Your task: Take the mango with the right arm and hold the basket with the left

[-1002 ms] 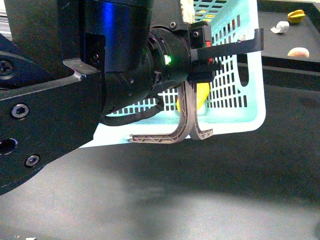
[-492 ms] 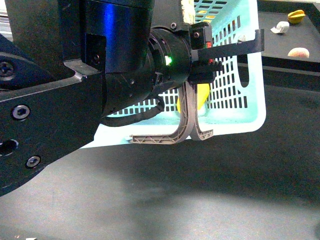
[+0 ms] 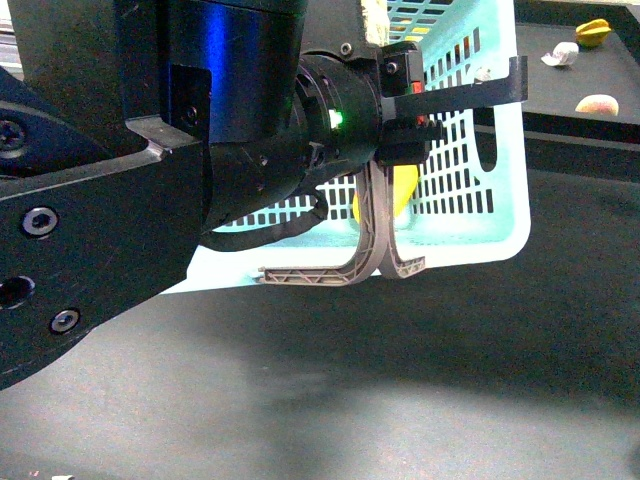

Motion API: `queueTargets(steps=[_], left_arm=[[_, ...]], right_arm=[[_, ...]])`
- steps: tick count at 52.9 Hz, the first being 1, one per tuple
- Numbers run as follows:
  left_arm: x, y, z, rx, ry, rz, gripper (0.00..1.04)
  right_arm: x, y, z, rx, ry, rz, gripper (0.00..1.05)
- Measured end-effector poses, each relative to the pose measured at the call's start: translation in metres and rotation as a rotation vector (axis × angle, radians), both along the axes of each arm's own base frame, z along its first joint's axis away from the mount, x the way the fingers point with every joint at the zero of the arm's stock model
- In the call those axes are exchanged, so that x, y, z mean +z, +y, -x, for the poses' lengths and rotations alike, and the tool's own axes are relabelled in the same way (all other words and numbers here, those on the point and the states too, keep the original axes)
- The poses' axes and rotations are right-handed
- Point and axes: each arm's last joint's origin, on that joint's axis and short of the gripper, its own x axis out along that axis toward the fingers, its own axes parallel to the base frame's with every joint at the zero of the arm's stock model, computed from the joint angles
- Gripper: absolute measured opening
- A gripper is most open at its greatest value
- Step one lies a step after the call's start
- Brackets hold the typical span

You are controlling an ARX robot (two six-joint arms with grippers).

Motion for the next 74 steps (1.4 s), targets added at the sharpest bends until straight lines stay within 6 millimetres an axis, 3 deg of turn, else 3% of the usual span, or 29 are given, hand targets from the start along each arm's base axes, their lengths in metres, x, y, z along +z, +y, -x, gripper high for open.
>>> queueTargets(steps=[14,21,30,43,50,58,74], left_arm=[[0.0,0.0,0.0,0.0,0.001,0.002,0.05],[0.0,0.0,0.0,0.0,0.001,0.002,0.05],[0.0,0.0,0.0,0.0,0.001,0.002,0.05],[0.0,0.0,0.0,0.0,0.001,0.002,0.05],[0.0,0.0,0.0,0.001,0.001,0.001,0.05],[-0.006,-0.001,-0.007,0.151,-0.05,-0.088,0.05],[-0.006,0.018,-0.053,0.434,0.022,0.008,0.05]], right_arm=[[0.0,0.0,0.0,0.0,0.0,0.001,0.04],[0.0,0.0,0.0,0.0,0.0,0.001,0.32],[0.0,0.0,0.0,0.0,0.0,0.001,0.55],[0.0,0.0,0.0,0.0,0.0,0.0,0.98],[0.0,0.0,0.0,0.0,0.0,0.0,0.96],[0.0,0.0,0.0,0.001,0.0,0.0,0.96],[0.0,0.0,0.0,0.0,-0.001,0.0,0.96]])
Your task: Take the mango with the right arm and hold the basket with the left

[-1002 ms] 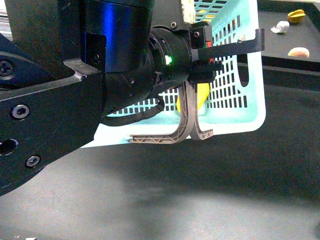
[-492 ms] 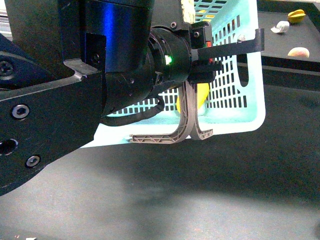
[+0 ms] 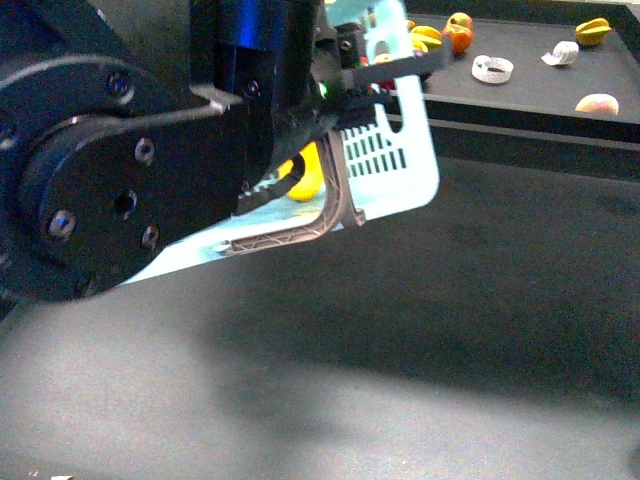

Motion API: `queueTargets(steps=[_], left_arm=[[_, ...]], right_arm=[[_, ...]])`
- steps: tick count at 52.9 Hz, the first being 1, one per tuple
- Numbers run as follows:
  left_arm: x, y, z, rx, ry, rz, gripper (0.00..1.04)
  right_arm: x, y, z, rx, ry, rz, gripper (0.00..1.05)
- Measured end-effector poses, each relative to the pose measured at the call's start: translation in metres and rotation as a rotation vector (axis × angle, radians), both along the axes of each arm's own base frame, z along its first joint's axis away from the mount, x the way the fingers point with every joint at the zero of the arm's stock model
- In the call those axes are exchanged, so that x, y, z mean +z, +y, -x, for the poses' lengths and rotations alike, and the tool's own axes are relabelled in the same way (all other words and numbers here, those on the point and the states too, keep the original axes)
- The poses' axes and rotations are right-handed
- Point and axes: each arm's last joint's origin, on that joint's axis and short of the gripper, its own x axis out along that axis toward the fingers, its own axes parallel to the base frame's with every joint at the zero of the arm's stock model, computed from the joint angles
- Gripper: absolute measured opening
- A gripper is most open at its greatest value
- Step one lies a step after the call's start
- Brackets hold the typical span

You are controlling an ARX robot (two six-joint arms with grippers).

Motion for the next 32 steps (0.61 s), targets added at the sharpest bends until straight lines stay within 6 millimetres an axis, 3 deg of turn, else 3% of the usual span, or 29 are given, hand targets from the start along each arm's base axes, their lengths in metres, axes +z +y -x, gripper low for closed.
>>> queueTargets(steps=[17,32], left_arm=[[-0.017,0.036,-0.051,0.359,0.149,0.342,0.05],[-0.034,0.056,-0.07,0.528,0.168,0.625,0.05]], right_arm=[[0.0,0.0,0.0,0.0,0.0,0.0,0.96],[0.0,0.0,0.0,0.0,0.0,0.0,0.96]])
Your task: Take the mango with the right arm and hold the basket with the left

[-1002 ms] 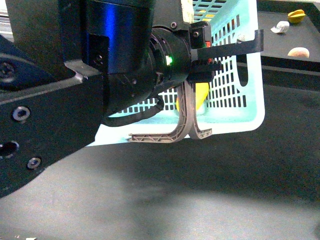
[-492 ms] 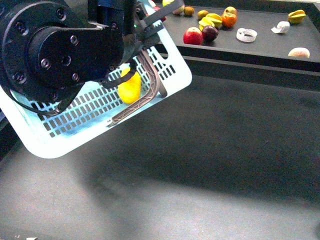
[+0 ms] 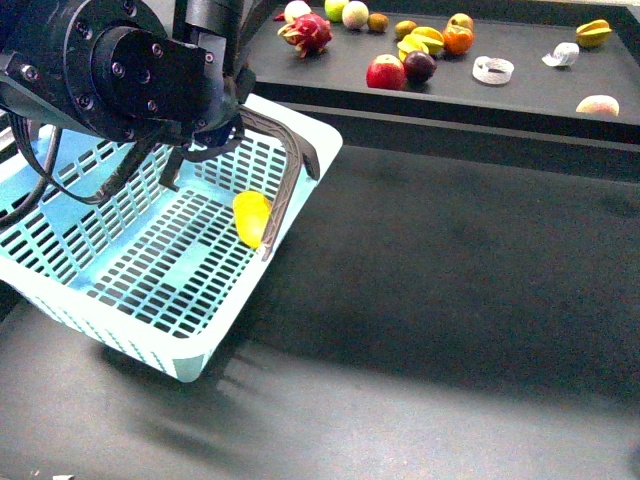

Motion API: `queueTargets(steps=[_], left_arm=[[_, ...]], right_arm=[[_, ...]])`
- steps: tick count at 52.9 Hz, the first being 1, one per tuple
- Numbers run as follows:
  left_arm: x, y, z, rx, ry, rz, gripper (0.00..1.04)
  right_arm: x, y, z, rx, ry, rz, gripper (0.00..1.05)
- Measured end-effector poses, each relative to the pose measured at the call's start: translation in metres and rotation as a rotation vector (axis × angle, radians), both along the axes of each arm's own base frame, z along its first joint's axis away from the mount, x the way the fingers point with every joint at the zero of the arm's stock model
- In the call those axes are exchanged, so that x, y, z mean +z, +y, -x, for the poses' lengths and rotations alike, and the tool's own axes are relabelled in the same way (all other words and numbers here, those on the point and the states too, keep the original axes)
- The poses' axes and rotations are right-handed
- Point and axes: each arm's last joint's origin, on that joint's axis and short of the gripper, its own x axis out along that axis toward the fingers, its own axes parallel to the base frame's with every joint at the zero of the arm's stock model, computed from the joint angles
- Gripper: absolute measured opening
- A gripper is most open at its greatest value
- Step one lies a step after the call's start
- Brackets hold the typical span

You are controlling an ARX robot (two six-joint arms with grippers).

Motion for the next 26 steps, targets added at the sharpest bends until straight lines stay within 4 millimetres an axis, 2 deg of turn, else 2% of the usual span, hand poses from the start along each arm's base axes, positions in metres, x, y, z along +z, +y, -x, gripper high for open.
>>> queueTargets(steps=[5,26], left_arm=[[-0.007,0.007,-0.004,0.049,0.009,0.061,0.05],[-0.011,0.028,-0.007,0.153,0.023,0.184,0.05]], right_arm=[[0.0,0.0,0.0,0.0,0.0,0.0,0.96],[0.0,0.0,0.0,0.0,0.0,0.0,0.96]])
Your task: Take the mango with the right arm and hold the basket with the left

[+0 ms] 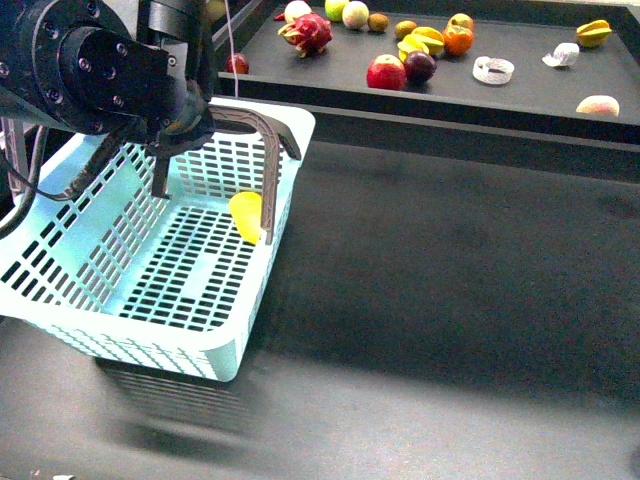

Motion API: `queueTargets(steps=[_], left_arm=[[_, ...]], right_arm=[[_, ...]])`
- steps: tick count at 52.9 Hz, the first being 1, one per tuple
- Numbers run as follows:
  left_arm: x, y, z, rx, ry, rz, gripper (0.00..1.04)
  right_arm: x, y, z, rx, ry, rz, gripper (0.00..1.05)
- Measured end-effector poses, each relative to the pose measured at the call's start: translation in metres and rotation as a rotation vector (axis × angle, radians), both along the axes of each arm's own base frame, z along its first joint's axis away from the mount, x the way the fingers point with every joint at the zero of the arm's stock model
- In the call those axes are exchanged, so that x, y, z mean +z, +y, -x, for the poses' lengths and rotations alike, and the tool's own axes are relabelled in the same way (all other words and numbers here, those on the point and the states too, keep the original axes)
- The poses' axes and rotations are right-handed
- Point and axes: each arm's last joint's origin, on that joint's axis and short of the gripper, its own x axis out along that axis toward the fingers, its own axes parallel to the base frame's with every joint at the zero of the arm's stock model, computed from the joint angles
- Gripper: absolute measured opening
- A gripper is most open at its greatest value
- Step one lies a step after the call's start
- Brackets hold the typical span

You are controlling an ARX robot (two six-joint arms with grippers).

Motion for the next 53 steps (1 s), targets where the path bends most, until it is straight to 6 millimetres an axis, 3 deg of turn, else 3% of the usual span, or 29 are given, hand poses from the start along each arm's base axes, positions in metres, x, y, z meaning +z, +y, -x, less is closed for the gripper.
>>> queueTargets(steps=[2,16,28,43,53], left_arm=[[0.0,0.001,0.0,-0.001,-0.001,0.011,0.07],[-0.002,0.003,0.002,0.006,0.008,0.018,0.57],[0.009,0.005,0.011,-0.004,0.005,-0.006,0.98],[0.046,0.0,0.047,-0.026,-0.012,-0.172,0.97],[0.08,0.01,0.097,-0.016,-0.085,-0.293,0.97]], right_arm=[[0.0,0.0,0.0,0.0,0.0,0.0,0.96],[0.0,0.0,0.0,0.0,0.0,0.0,0.96],[0.0,0.0,0.0,0.0,0.0,0.0,0.96],[0.0,0.0,0.0,0.0,0.0,0.0,0.96],[0.0,0.0,0.0,0.0,0.0,0.0,0.96]])
